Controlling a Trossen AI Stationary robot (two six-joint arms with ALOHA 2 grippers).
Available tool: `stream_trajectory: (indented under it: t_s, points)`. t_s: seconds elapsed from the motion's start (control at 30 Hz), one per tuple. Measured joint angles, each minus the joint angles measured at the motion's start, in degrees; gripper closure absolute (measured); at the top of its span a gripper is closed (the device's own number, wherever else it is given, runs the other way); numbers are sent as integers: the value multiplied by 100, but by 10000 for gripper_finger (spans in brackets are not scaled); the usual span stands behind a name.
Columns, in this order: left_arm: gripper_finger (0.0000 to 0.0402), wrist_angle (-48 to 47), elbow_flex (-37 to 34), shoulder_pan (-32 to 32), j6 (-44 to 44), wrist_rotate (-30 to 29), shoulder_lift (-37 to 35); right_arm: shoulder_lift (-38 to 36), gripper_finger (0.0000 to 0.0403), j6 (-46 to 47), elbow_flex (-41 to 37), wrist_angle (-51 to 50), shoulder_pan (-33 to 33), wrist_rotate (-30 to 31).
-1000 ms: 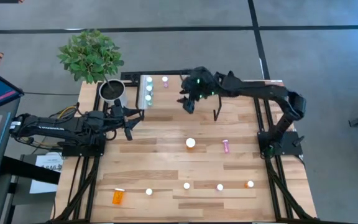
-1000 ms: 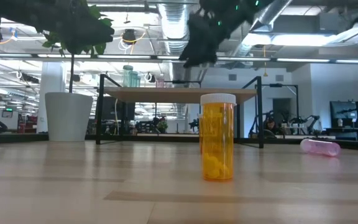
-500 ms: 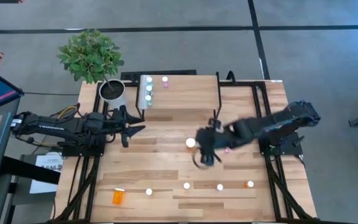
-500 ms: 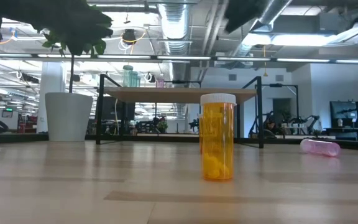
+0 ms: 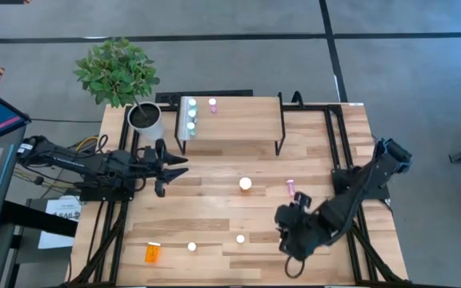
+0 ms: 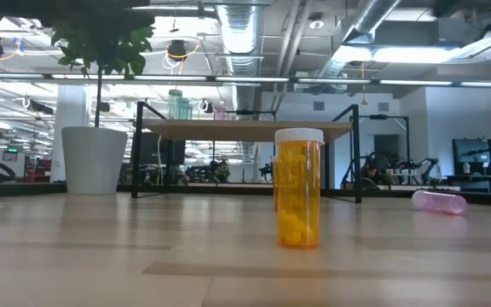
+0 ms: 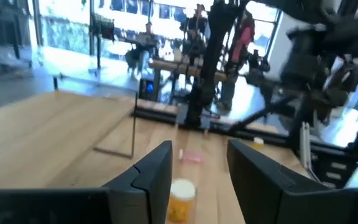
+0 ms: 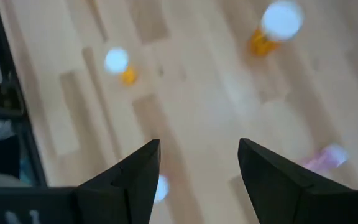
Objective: Pick and place medicine bottles onto shelf by color
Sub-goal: Put the bottom pink pill bottle on the shelf aligned with the other pink pill bottle
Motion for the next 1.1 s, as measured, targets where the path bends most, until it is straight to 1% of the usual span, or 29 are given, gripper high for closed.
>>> stream_trajectory:
  t_s: [0.13, 0.27, 0.37, 0.47, 0.57, 0.67, 0.77, 0.87, 0.97, 1.1]
  points:
    - [261, 236, 6, 0, 219, -76, 162, 247, 164, 531, 0, 1, 187, -205]
    - [261, 485, 7, 0, 236, -81, 313, 322, 164, 686, -160, 58, 210, -334]
    - [261, 558, 4, 0, 236, -81, 408, 100, 164, 945, -540, 99, 193, -432]
    - [261, 538, 4, 1, 236, -79, 437, -293, 164, 1150, -1033, 590, 177, -481]
    - [261, 544, 4, 2, 236, -81, 444, -674, 164, 1003, -1492, 1244, 183, -409]
    - [261, 547, 4, 2, 236, -79, 444, -834, 164, 685, -1770, 1674, 171, -379]
    - [261, 539, 4, 2, 236, -79, 444, -781, 164, 391, -1915, 2039, 168, -378]
    - [261, 535, 4, 2, 236, -79, 444, -638, 164, 278, -1912, 2070, 162, -420]
    - [261, 533, 4, 2, 234, -79, 444, -440, 164, 356, -1915, 2004, 131, -544]
    - [261, 509, 4, 2, 207, -79, 444, -207, 164, 632, -1915, 1815, 122, -934]
